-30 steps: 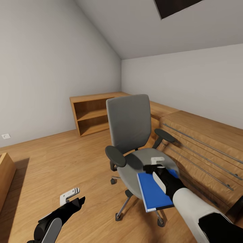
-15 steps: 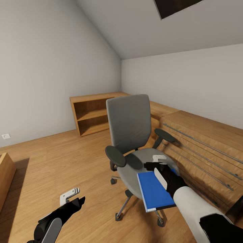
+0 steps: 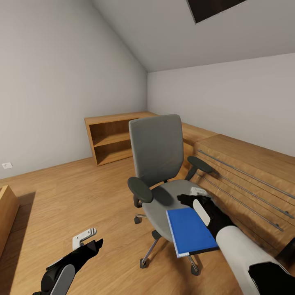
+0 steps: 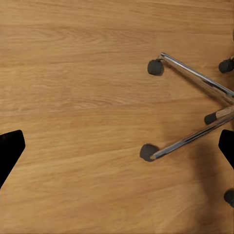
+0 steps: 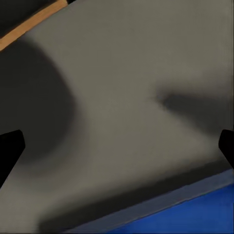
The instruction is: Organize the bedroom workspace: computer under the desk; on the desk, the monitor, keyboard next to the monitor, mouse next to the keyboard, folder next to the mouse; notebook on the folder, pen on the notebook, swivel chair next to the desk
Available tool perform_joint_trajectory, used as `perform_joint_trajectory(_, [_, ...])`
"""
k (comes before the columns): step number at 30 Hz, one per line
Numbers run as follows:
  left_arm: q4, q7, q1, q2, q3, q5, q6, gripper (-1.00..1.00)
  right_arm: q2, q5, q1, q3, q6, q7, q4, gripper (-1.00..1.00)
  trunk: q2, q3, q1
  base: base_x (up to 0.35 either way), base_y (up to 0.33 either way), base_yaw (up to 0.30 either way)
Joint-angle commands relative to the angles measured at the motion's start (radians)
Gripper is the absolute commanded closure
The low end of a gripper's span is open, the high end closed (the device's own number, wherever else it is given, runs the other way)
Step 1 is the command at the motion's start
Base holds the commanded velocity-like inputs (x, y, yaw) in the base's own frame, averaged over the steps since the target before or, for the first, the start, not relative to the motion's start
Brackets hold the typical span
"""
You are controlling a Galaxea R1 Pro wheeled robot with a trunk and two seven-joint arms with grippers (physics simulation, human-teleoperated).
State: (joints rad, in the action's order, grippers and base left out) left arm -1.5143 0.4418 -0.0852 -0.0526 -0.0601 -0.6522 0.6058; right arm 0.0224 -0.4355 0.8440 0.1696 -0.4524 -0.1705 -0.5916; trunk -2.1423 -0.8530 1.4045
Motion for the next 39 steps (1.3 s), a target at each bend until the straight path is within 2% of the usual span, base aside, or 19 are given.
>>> perform_joint_trajectory(1, [-0.001,0.010,-0.001,-0.001,-0.002,-0.010,0.001,-1.00,0.008,-0.027,-0.002,0.007,-0.011,-0.009,-0.006,-1.00,0.000,-0.001,0.000,0.000,0.000,-0.048])
perform_joint_trajectory(3, [-0.001,0.010,-0.001,-0.002,0.000,-0.011,0.001,-1.00,0.032,-0.104,-0.007,0.005,-0.047,-0.009,-0.027,-1.00,0.000,-0.001,0.000,0.000,0.000,-0.142])
perform_joint_trajectory(4, [-0.001,0.009,-0.001,-0.002,0.000,-0.011,0.001,-1.00,0.038,-0.124,-0.008,0.005,-0.056,-0.009,-0.032,-1.00,0.000,-0.001,0.000,0.000,0.000,-0.192])
perform_joint_trajectory(5, [0.000,0.009,-0.001,-0.002,0.001,-0.012,0.001,-1.00,0.069,-0.208,-0.010,0.005,-0.092,-0.009,-0.046,-1.00,0.000,-0.001,0.000,0.000,0.000,-0.248])
perform_joint_trajectory(6, [0.000,0.009,-0.001,-0.002,0.000,-0.012,0.000,-1.00,0.083,-0.247,-0.010,0.005,-0.103,-0.008,-0.049,-1.00,0.000,-0.001,0.000,0.000,0.000,-0.262])
perform_joint_trajectory(12, [0.000,0.008,-0.001,-0.002,0.000,-0.012,0.000,-1.00,0.123,-0.383,-0.012,0.004,-0.126,-0.007,-0.054,-1.00,0.000,-0.001,0.000,0.000,0.000,-0.279])
perform_joint_trajectory(13, [0.000,0.008,-0.001,-0.002,0.000,-0.011,0.000,-1.00,0.142,-0.439,-0.017,0.004,-0.133,-0.005,-0.054,-1.00,0.000,0.000,0.000,0.000,0.000,-0.289])
perform_joint_trajectory(14, [0.000,0.010,-0.001,-0.002,0.000,-0.011,-0.001,-1.00,0.166,-0.533,-0.027,0.004,-0.137,-0.004,-0.053,-1.00,0.000,0.000,0.000,0.000,0.000,-0.290])
perform_joint_trajectory(15, [0.000,0.010,-0.001,-0.002,0.000,-0.011,-0.001,-1.00,0.171,-0.557,-0.030,0.004,-0.137,-0.004,-0.053,-1.00,0.000,0.000,0.000,0.000,0.000,-0.290])
perform_joint_trajectory(17, [0.000,0.011,-0.001,-0.002,0.000,-0.011,-0.001,-1.00,0.196,-0.639,-0.042,0.004,-0.138,-0.003,-0.052,-1.00,0.000,0.001,0.000,0.000,0.000,-0.290])
perform_joint_trajectory(19, [0.000,0.011,-0.001,-0.002,0.000,-0.009,-0.002,-1.00,0.207,-0.677,-0.049,0.005,-0.138,-0.002,-0.051,-1.00,0.000,0.002,0.000,-0.007,0.008,-0.291])
perform_joint_trajectory(24, [0.000,0.012,-0.001,-0.001,0.000,-0.004,-0.003,-1.00,0.214,-0.712,-0.057,0.007,-0.138,-0.002,-0.047,-1.00,0.000,0.003,0.000,-0.137,0.155,-0.291])
perform_joint_trajectory(32, [0.000,0.013,-0.001,-0.003,0.002,-0.008,-0.002,-1.00,0.212,-0.721,-0.060,0.010,-0.136,0.001,-0.026,-1.00,0.000,0.004,0.000,-0.158,0.176,-0.294])
perform_joint_trajectory(35, [-0.001,0.011,-0.001,-0.005,0.022,-0.011,-0.001,-1.00,0.206,-0.721,-0.061,0.011,-0.135,0.038,-0.019,-1.00,0.000,0.004,0.000,-0.009,0.009,-0.297])
perform_joint_trajectory(39, [-0.010,0.011,-0.001,-0.001,0.101,-0.014,0.000,-1.00,0.206,-0.721,-0.062,0.009,-0.135,0.069,0.005,-1.00,0.000,0.004,0.000,-0.002,0.002,-0.298])
